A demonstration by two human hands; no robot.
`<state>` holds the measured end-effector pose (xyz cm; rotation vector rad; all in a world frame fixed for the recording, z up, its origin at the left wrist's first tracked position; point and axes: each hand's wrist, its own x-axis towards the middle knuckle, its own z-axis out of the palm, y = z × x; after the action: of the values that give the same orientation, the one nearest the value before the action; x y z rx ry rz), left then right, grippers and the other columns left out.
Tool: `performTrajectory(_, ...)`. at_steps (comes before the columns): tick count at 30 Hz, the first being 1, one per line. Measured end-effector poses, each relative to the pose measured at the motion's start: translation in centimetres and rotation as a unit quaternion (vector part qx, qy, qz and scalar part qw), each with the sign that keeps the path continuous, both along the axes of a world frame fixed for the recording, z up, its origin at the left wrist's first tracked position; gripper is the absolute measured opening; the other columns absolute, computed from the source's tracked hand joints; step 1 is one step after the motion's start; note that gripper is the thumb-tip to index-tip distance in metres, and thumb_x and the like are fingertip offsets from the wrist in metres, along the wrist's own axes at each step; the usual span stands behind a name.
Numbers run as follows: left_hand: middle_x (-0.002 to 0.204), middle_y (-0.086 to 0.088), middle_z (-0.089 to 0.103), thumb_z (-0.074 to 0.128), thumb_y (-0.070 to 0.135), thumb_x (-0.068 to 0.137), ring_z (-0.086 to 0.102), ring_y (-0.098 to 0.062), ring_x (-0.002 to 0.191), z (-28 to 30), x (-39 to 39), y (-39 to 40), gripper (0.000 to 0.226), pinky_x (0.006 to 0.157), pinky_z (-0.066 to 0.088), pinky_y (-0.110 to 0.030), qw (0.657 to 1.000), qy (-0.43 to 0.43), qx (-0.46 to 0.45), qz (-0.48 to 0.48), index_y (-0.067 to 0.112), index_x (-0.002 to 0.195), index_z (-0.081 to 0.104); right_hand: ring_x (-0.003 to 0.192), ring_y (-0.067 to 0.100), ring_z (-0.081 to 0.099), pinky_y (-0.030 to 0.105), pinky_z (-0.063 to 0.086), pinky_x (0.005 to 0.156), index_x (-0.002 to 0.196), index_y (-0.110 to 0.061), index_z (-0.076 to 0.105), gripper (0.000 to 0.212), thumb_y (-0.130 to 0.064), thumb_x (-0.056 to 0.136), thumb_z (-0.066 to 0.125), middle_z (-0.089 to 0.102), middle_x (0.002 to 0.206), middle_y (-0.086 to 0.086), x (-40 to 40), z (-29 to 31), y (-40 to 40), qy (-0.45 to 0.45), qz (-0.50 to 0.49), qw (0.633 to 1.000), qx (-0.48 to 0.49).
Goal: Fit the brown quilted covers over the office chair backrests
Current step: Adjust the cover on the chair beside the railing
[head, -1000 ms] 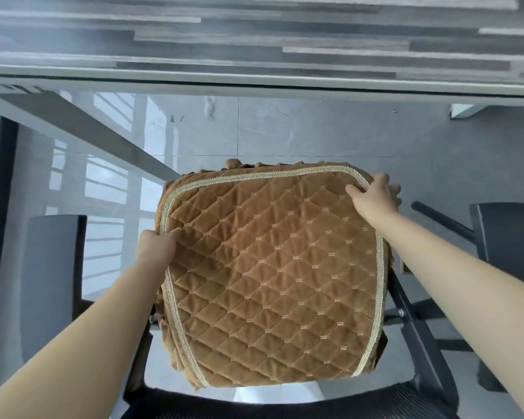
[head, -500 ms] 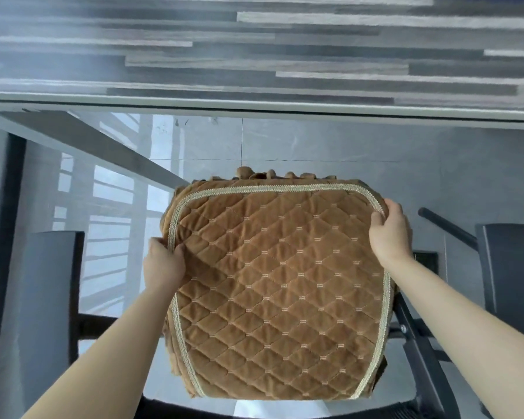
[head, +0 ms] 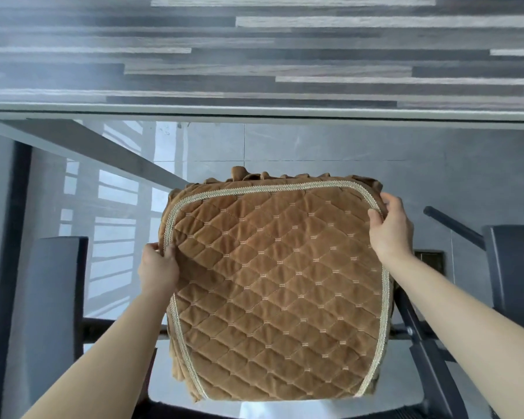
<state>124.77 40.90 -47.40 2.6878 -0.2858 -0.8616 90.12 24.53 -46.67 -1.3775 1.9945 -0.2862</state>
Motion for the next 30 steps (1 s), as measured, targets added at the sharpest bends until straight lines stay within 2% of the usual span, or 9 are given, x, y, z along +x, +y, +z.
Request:
performTrajectory(4,0.122,-0.024,0.060,0.052,0.029,0.098,0.054,-0.041,0.115,-0.5,0.2,-0.2,0.041,0.091,0.041,-0.044,1.000,0.001,-0.011,-0.013,0.000,0.127,0.049,0.122,0.031,0.052,0.034,0.040,0.097,0.136,-0.013,0.043,0.040,-0.016,0.097,0.052,0.055,0.136,0.011,-0.1,-0.3,-1.1,0.016,-0.006,0.999,0.036)
performTrajectory(8,0.122,-0.022,0.060,0.051,0.030,0.098,0.055,-0.040,0.113,-0.7,-0.7,-0.5,0.041,0.085,0.040,-0.039,1.000,-0.002,-0.016,-0.023,0.002,0.128,0.049,0.123,0.034,0.050,0.037,0.041,0.095,0.140,-0.013,0.037,0.043,-0.021,0.099,0.047,0.052,0.137,0.015,-0.8,-0.5,-1.0,0.018,-0.050,0.997,0.059)
performTrajectory(12,0.124,-0.023,0.059,0.049,0.029,0.099,0.054,-0.040,0.115,-0.9,-0.4,-0.7,0.042,0.084,0.038,-0.038,0.999,0.008,-0.006,-0.030,0.001,0.130,0.048,0.125,0.042,0.045,0.041,0.040,0.096,0.138,0.001,0.032,0.050,-0.034,0.103,0.032,0.045,0.139,0.026,0.1,-0.9,-0.4,0.058,-0.055,0.988,0.130)
performTrajectory(15,0.124,-0.026,0.058,0.043,0.028,0.101,0.053,-0.042,0.115,-1.2,-0.5,-0.6,0.041,0.089,0.040,-0.042,0.999,0.027,0.005,-0.043,-0.002,0.129,0.047,0.124,0.043,0.046,0.043,0.039,0.095,0.135,0.005,0.034,0.051,-0.035,0.103,0.029,0.044,0.138,0.028,0.4,-1.2,-0.3,0.068,-0.057,0.987,0.134)
performTrajectory(19,0.130,-0.027,0.052,0.033,0.024,0.102,0.050,-0.043,0.118,-1.0,-1.7,-0.8,0.042,0.097,0.039,-0.045,0.998,0.042,0.011,-0.040,-0.004,0.133,0.040,0.124,0.045,0.044,0.046,0.038,0.098,0.134,0.006,0.033,0.052,-0.035,0.102,0.030,0.044,0.137,0.030,-0.1,-1.4,-0.5,0.071,-0.051,0.984,0.156)
performTrajectory(22,0.138,-0.021,0.049,0.037,0.024,0.101,0.046,-0.039,0.125,-0.8,-2.0,-0.5,0.044,0.103,0.036,-0.045,0.999,0.037,-0.006,-0.038,0.001,0.138,0.038,0.129,0.044,0.040,0.046,0.036,0.101,0.141,0.003,0.026,0.055,-0.033,0.101,0.033,0.039,0.142,0.029,-0.2,-0.9,-0.5,0.068,-0.044,0.985,0.149)
performTrajectory(25,0.134,-0.020,0.050,0.044,0.025,0.097,0.049,-0.040,0.121,-0.3,-3.2,1.4,0.040,0.096,0.040,-0.047,0.998,0.010,0.014,-0.067,0.001,0.130,0.042,0.134,0.043,0.034,0.048,0.032,0.107,0.148,-0.001,0.014,0.065,-0.029,0.098,0.044,0.031,0.148,0.027,0.2,0.0,0.9,0.052,-0.020,0.992,0.111)
performTrajectory(27,0.148,-0.016,0.038,0.048,0.022,0.095,0.042,-0.039,0.131,0.6,-5.2,3.0,0.053,0.103,0.039,-0.049,0.996,0.016,0.031,-0.087,0.004,0.142,0.032,0.140,0.040,0.026,0.050,0.027,0.112,0.150,-0.003,0.009,0.072,-0.030,0.096,0.048,0.023,0.153,0.025,0.6,1.0,2.7,0.055,0.020,0.993,0.101)
performTrajectory(30,0.163,-0.008,0.010,0.047,0.019,0.095,0.019,-0.031,0.147,2.4,-8.2,5.2,0.068,0.117,0.024,-0.048,0.988,0.032,0.069,-0.136,0.008,0.154,0.016,0.145,0.034,0.017,0.046,0.021,0.117,0.151,-0.004,0.007,0.074,-0.032,0.096,0.048,0.012,0.158,0.020,0.7,2.8,6.2,0.072,0.090,0.986,0.121)
